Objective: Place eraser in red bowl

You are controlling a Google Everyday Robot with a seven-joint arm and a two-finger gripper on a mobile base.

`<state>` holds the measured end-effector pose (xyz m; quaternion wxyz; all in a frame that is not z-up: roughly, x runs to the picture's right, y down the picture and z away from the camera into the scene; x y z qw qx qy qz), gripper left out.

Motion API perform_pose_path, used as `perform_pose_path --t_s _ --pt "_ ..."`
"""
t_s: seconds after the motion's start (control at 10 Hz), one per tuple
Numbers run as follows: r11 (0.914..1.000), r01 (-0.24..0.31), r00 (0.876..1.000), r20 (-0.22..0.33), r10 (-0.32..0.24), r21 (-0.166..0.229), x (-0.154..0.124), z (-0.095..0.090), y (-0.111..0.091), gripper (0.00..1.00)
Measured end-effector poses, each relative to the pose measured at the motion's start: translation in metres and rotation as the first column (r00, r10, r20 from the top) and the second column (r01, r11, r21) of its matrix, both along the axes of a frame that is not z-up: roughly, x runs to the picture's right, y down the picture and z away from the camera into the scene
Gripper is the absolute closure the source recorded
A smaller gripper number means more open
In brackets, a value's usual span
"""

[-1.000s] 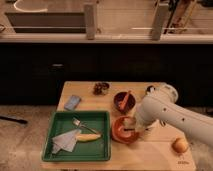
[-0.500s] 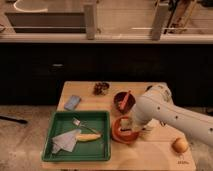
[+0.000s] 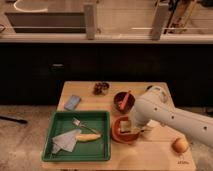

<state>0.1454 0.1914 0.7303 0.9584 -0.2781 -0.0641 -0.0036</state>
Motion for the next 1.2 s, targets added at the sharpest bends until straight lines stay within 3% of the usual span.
perform_pose_path --t_s 0.3,0.4,1.0,1.2 --pt "1.0000 -0.004 1.000 -0.003 0.004 -0.001 0.002 0.008 0.001 0.99" --pt "1.0000 -0.006 1.000 -0.003 0.006 -0.002 0.003 0.010 0.000 0.93" --pt "1.0000 0.000 1.000 -0.003 0.000 -0.006 0.001 0.016 -0.001 0.30" --pt "1.0000 0.000 1.000 0.000 0.000 -0.008 0.001 0.016 -0.002 0.20"
